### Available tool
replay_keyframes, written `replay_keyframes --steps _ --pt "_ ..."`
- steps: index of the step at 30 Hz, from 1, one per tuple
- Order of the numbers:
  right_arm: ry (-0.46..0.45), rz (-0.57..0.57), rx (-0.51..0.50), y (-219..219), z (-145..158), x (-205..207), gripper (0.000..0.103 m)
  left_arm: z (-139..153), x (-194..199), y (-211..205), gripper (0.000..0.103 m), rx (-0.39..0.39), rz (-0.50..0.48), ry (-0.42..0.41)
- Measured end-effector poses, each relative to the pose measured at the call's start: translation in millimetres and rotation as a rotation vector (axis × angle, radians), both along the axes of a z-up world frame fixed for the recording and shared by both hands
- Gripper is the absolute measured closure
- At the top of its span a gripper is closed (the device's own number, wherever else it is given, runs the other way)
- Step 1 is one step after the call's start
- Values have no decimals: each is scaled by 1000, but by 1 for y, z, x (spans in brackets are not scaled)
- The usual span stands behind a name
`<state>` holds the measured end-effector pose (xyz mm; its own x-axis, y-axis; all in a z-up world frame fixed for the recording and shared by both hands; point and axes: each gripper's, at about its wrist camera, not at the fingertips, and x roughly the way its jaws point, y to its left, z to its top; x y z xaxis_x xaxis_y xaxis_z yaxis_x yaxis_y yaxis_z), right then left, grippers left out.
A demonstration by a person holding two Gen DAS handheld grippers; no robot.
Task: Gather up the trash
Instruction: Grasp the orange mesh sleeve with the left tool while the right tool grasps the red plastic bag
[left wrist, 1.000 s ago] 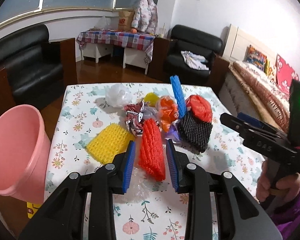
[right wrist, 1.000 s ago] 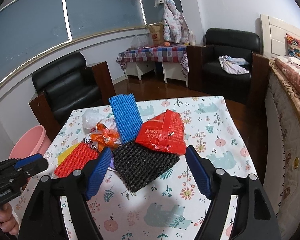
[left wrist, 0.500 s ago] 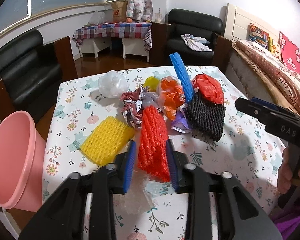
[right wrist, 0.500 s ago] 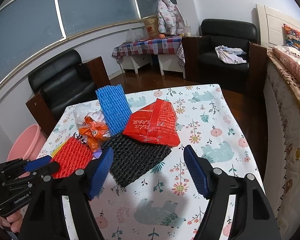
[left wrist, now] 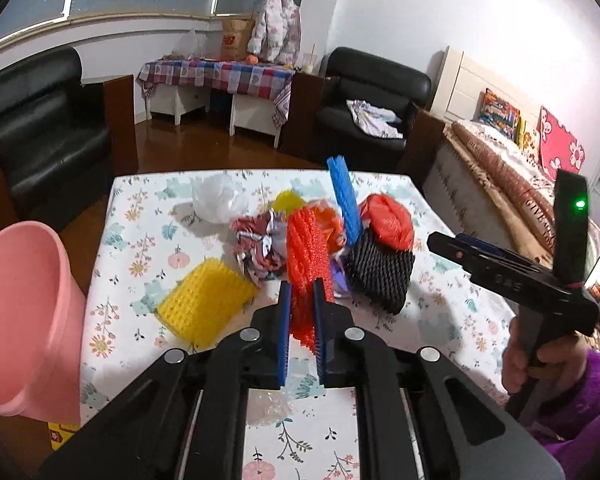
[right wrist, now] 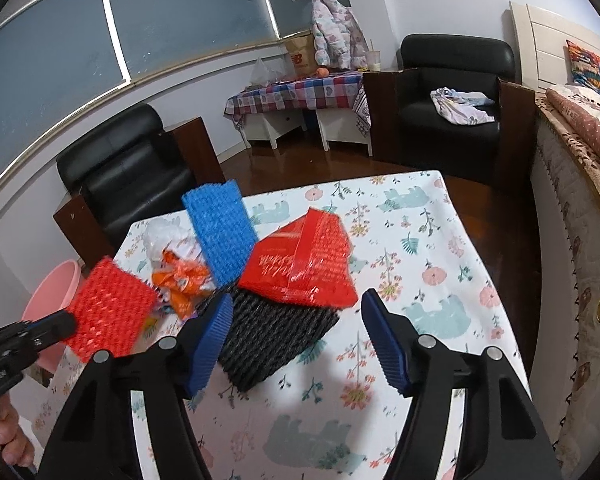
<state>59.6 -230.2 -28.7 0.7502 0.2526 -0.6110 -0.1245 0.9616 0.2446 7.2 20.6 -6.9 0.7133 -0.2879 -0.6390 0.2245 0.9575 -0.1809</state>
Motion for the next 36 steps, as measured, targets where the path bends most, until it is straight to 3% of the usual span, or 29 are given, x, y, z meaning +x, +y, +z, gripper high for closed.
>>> replay_keyframes --steps 8,17,18,20,27,36 --pt "51 7 69 -11 -2 39 37 12 -2 5 93 -25 13 -17" --pt "190 61 184 -25 -31 90 37 5 1 7 93 -28 20 0" --pt "195 70 192 -24 -33 91 39 5 1 7 93 -29 22 3" --pt "200 90 193 -22 -34 90 60 5 1 8 93 -33 24 5" --pt "148 104 166 -15 -25 66 69 8 -1 7 93 -38 26 -9" --pt "-7 69 83 -14 22 18 74 23 -11 9 93 -53 35 -64"
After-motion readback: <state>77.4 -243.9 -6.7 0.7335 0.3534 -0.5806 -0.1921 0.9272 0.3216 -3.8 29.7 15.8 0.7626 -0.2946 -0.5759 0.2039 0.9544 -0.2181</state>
